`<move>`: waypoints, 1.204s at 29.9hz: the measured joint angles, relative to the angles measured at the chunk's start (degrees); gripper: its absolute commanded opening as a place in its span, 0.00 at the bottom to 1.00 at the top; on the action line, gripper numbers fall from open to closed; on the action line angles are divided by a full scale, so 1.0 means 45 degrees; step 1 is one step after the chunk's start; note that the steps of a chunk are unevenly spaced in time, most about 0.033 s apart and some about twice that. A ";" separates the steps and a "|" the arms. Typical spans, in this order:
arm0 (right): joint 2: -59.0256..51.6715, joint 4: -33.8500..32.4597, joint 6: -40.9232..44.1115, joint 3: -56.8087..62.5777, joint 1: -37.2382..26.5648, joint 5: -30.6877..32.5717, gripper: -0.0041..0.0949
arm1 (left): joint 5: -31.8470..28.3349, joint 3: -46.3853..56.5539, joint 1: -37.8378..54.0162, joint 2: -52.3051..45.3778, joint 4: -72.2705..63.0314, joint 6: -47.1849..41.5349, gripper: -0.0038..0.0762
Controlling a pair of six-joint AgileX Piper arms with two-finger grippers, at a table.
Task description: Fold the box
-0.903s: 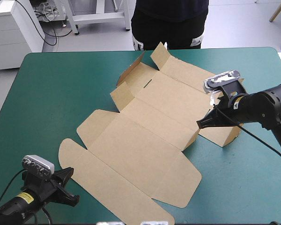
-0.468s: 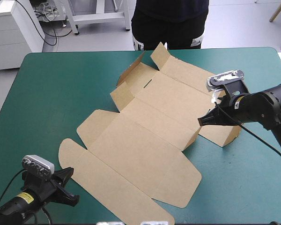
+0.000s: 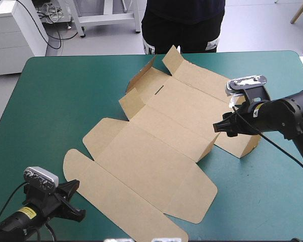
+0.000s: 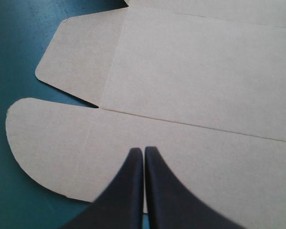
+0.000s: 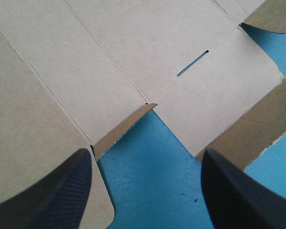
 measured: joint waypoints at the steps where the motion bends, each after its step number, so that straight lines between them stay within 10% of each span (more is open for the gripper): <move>1: 0.0000 0.0006 0.0028 0.0000 0.0000 0.0000 0.70 | 0.0000 0.0000 0.0000 0.0000 0.0000 0.0000 0.04; 36: 0.3640 0.1991 0.4315 -0.0011 0.0000 -0.0165 0.69 | -0.0010 0.0000 0.0000 0.0000 0.0000 0.0000 0.04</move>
